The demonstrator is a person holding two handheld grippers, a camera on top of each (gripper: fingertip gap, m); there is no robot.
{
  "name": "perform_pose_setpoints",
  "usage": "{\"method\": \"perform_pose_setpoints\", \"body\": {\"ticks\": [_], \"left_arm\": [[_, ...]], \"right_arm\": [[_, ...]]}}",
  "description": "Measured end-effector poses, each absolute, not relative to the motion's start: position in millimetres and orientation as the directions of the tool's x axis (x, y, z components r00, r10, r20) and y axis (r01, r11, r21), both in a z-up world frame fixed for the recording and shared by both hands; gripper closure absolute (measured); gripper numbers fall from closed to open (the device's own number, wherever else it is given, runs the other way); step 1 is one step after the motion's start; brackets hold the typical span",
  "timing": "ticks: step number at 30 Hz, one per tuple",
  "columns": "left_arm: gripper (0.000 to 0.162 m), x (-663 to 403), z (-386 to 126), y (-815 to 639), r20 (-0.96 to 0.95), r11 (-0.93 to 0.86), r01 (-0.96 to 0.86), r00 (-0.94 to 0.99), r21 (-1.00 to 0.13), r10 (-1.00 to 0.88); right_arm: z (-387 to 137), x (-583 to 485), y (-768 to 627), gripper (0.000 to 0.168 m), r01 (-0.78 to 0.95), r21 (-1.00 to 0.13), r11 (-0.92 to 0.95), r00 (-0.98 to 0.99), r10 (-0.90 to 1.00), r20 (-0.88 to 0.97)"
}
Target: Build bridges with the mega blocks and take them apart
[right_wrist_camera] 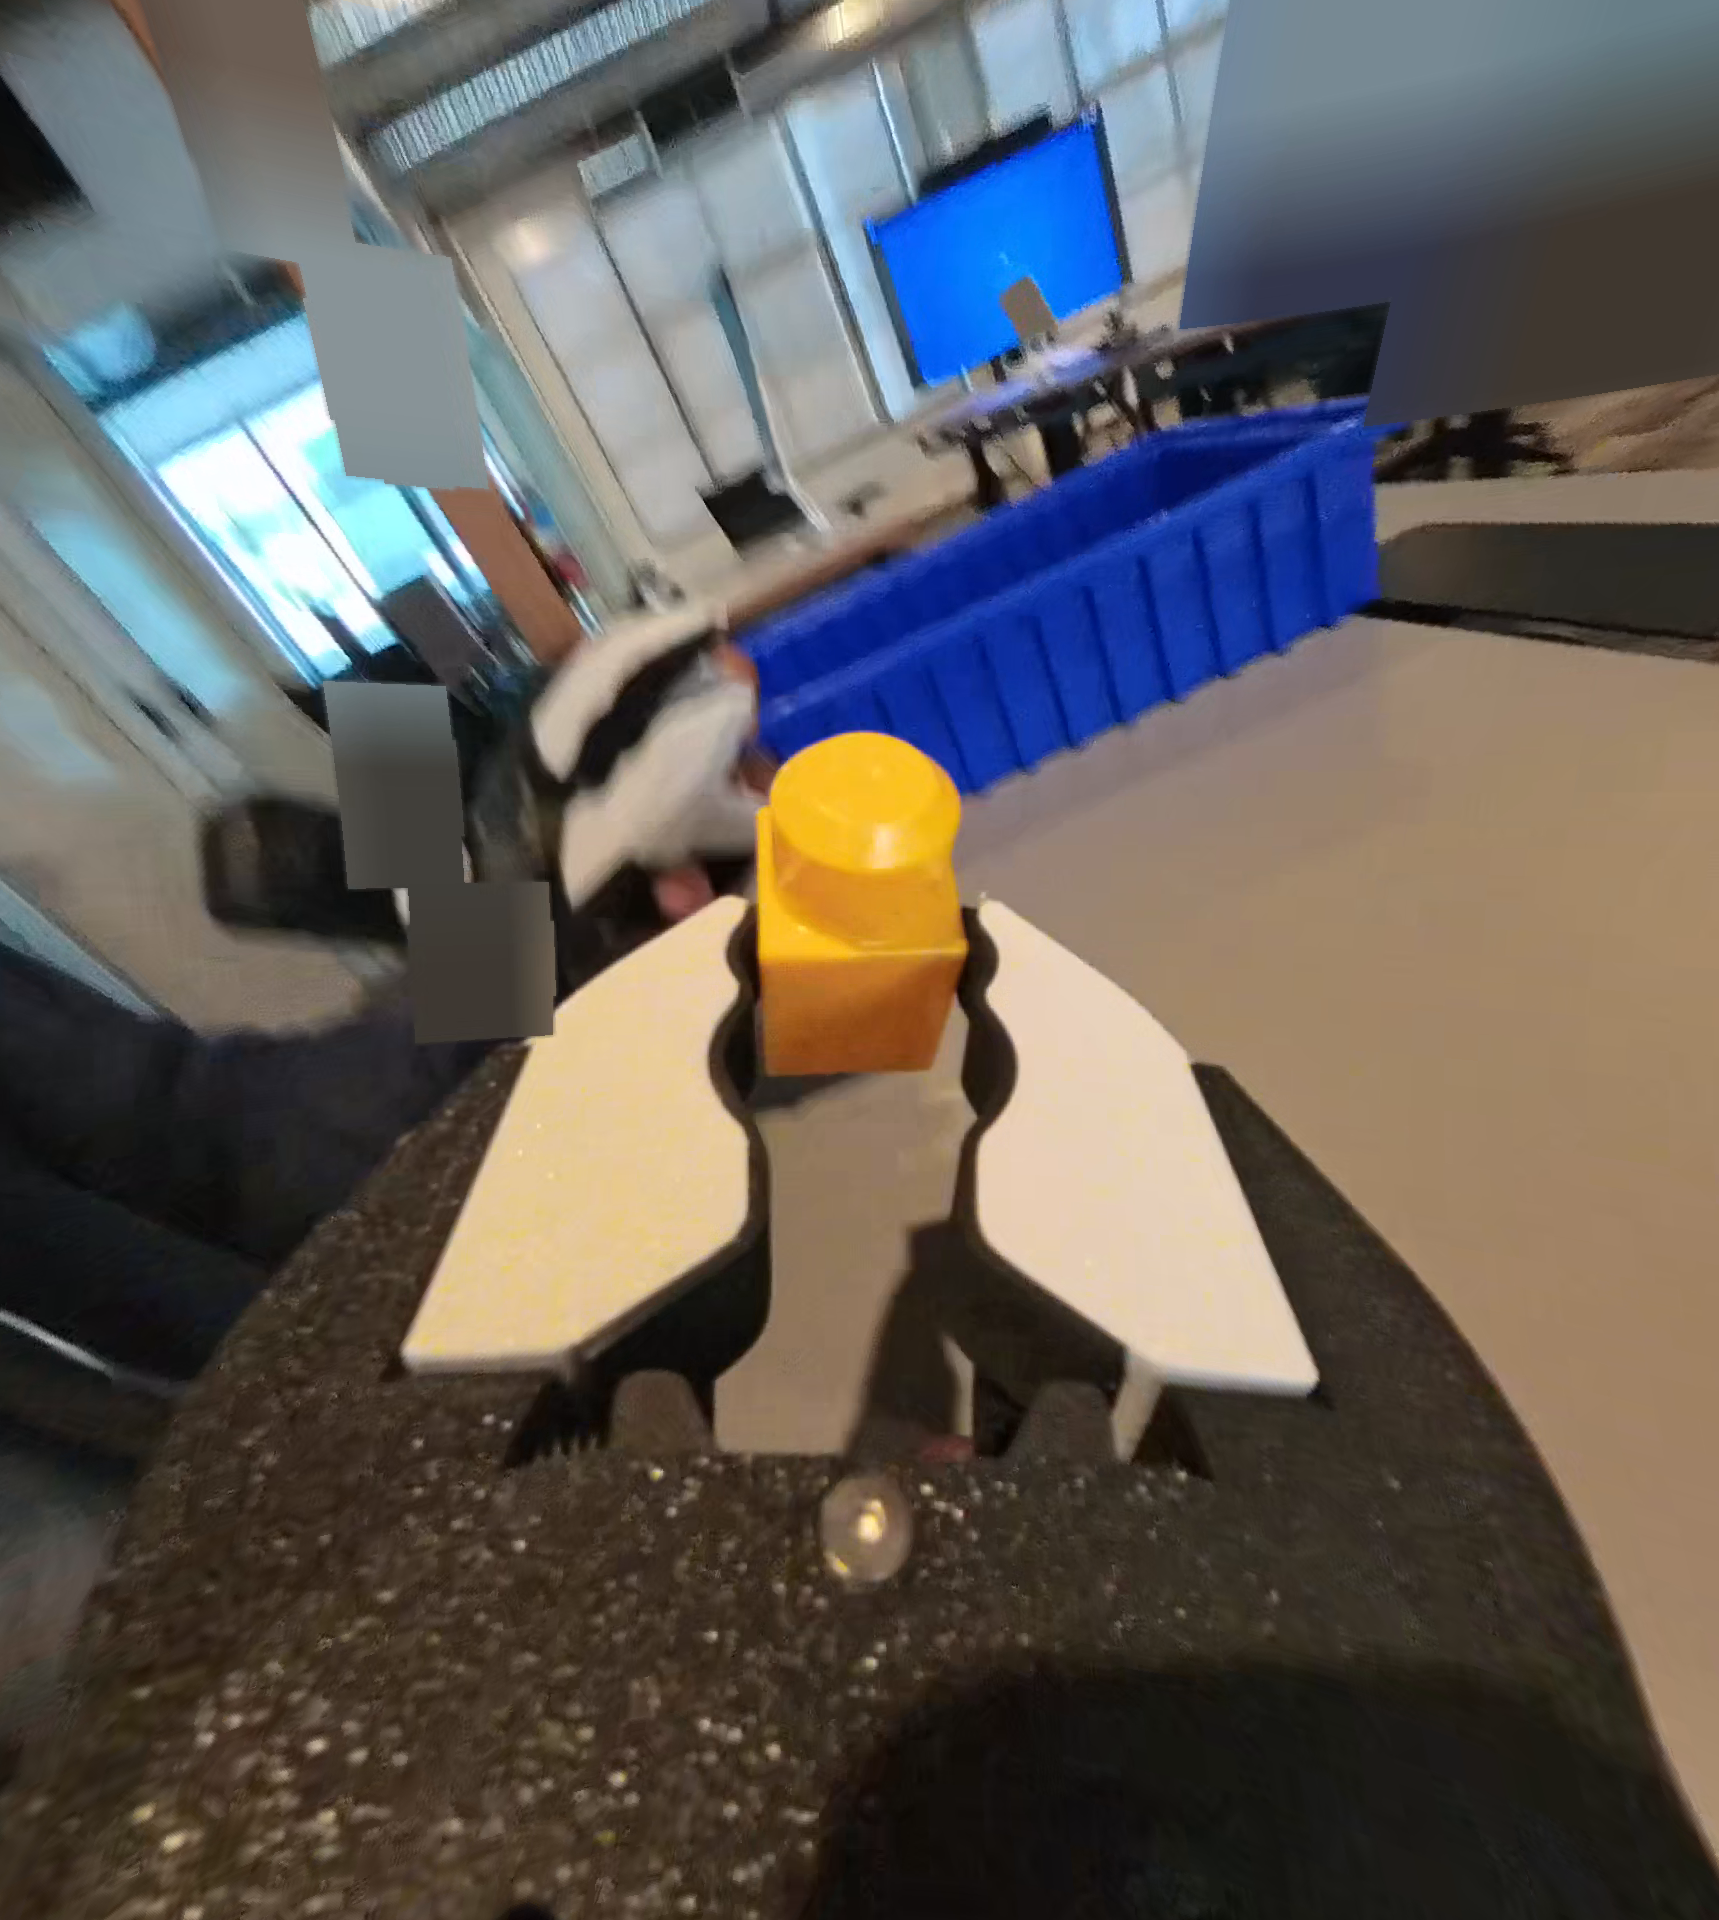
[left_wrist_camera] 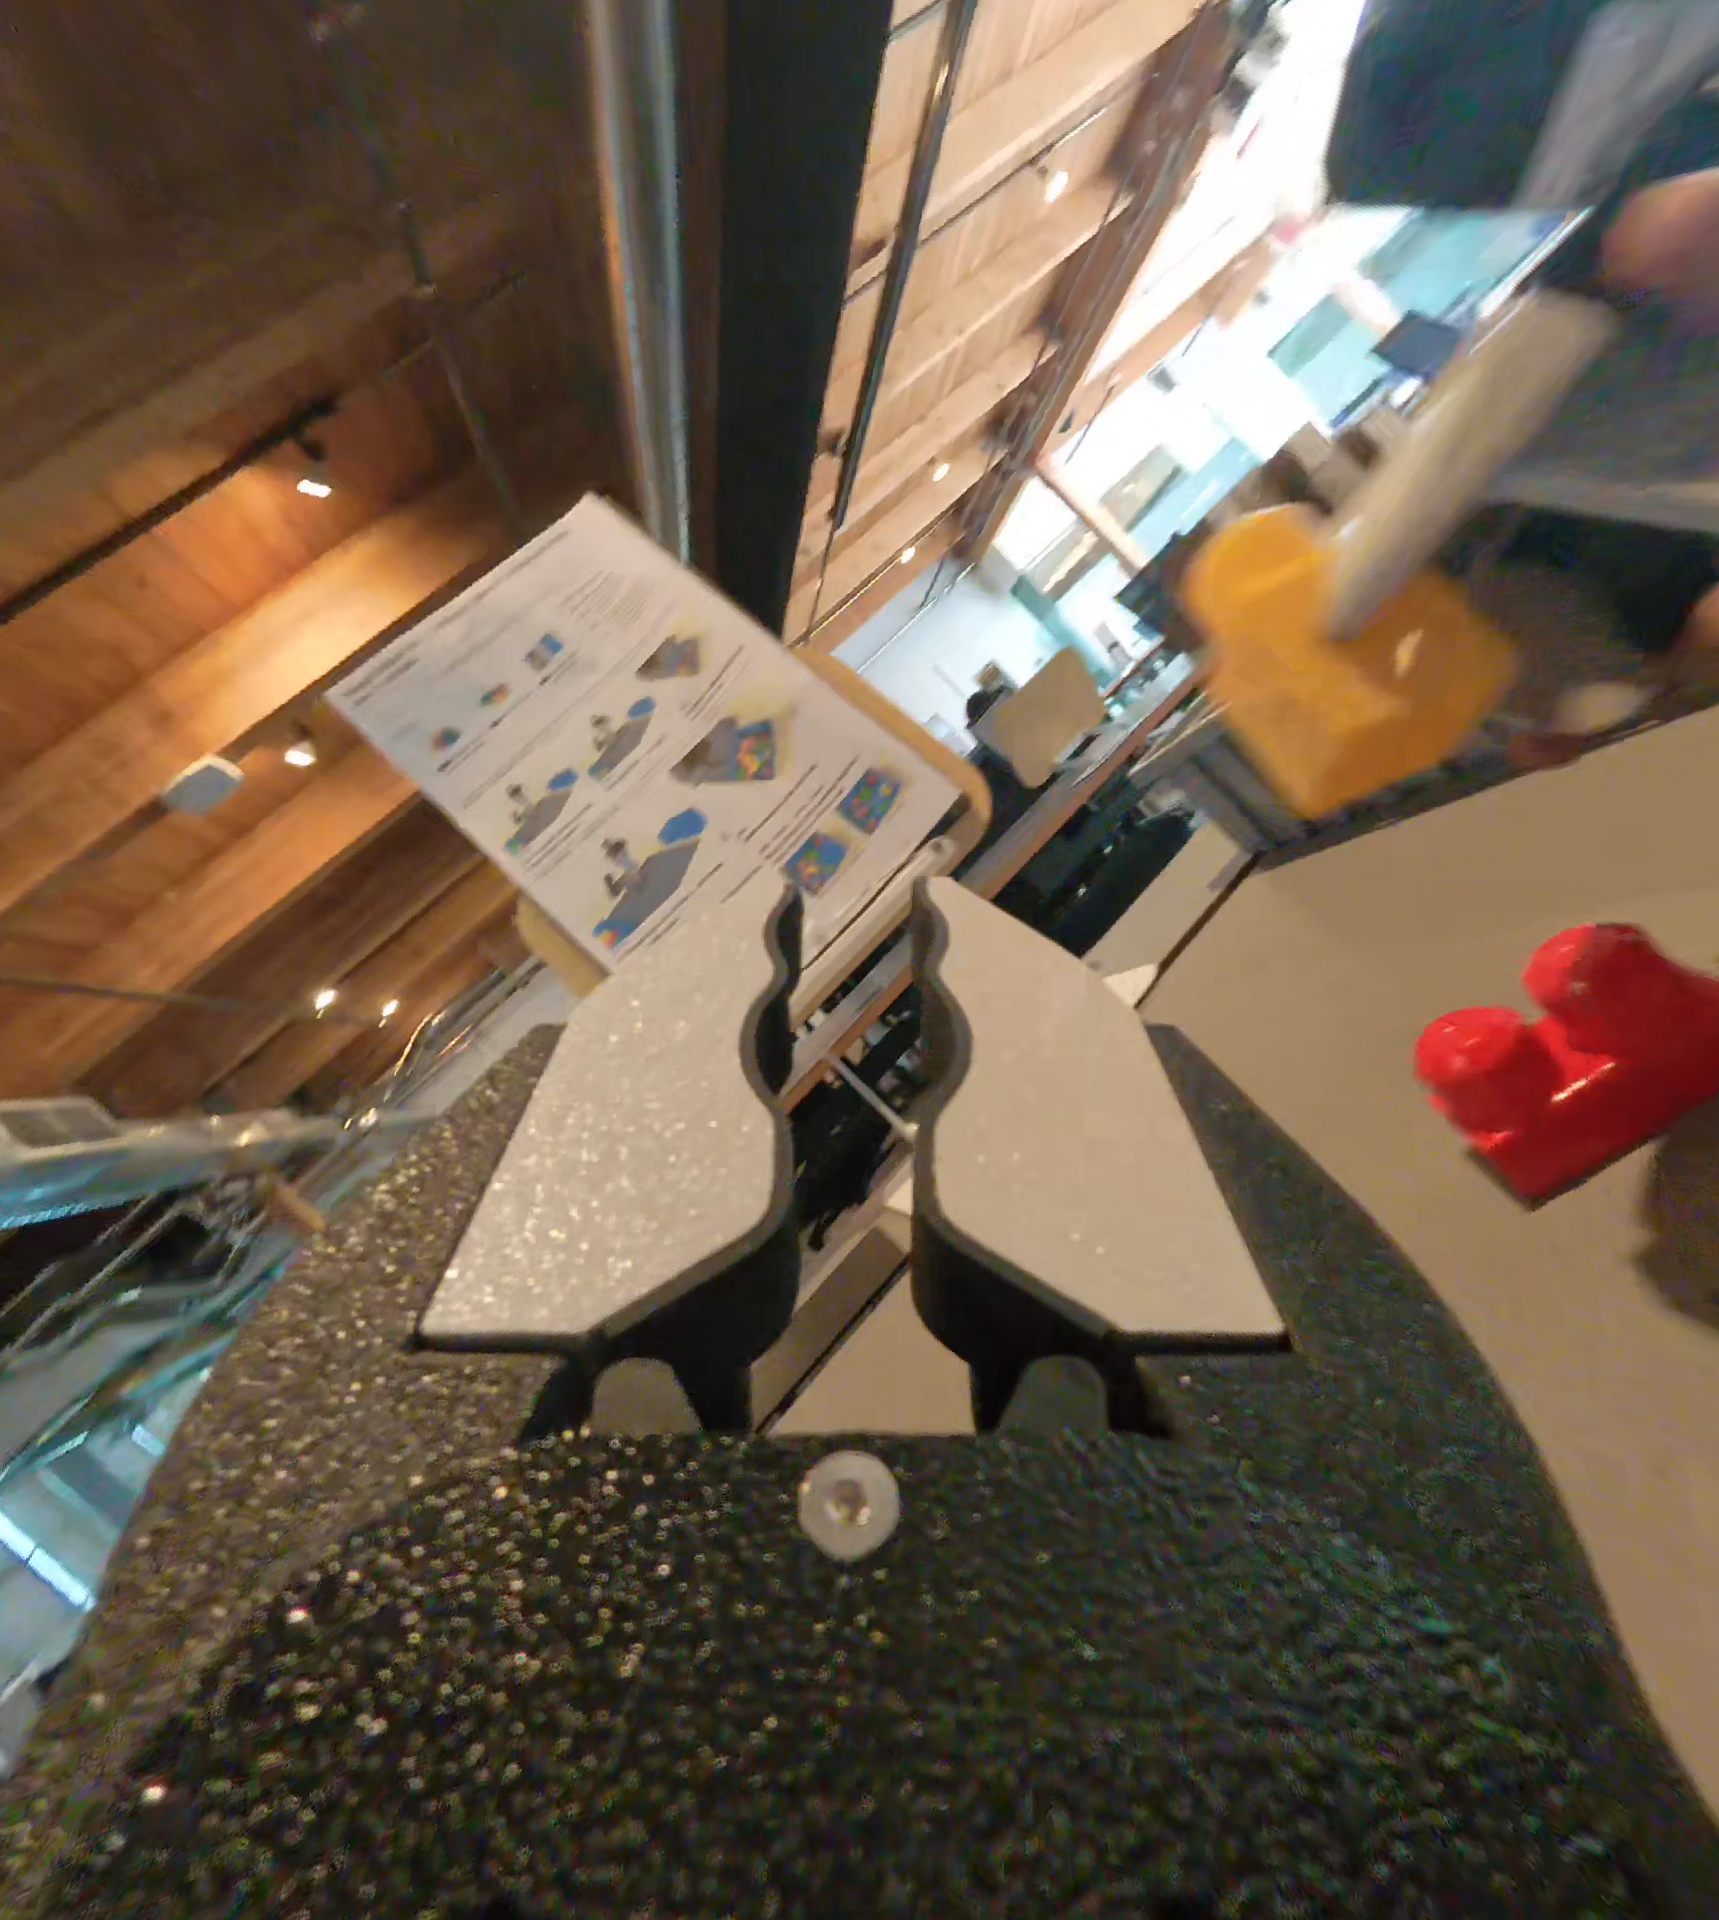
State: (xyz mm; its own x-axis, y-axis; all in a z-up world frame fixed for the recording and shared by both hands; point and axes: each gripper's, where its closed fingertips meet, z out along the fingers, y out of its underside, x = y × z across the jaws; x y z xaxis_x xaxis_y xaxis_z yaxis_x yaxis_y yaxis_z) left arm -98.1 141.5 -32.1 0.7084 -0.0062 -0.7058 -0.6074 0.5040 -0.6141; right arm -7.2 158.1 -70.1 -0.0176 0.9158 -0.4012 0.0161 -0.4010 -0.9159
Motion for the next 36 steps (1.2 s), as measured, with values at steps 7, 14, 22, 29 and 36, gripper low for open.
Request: {"method": "perform_pose_setpoints", "body": {"ticks": [7,14,22,29,36], "left_arm": [[0.145,-106,-38,144,-0.712,0.459,-0.626,0.702,-0.630,-0.018],[0.145,-90,-50,146,-0.745,0.449,-0.648,0.665,-0.615,-0.061],[0.145,-94,-47,145,-0.716,0.447,-0.623,0.695,-0.642,-0.061],[0.138,-139,-14,110,-0.493,0.418,-0.419,0.866,-0.806,-0.081],[0.130,-284,23,57,-0.486,0.110,-0.488,0.873,-0.866,0.048]], "right_arm": [[-158,-2,134,0.131,0.402,-0.908,-0.121,0.095,0.991,-0.090],[-179,-2,137,0.131,0.532,-0.838,-0.125,0.128,0.990,-0.066],[-197,2,131,0.118,0.643,-0.761,-0.079,0.099,0.995,-0.020],[-175,12,132,0.095,0.514,-0.851,-0.105,0.093,0.993,-0.067],[-134,32,113,0.099,0.301,-0.948,-0.105,0.038,0.994,-0.098]]}}
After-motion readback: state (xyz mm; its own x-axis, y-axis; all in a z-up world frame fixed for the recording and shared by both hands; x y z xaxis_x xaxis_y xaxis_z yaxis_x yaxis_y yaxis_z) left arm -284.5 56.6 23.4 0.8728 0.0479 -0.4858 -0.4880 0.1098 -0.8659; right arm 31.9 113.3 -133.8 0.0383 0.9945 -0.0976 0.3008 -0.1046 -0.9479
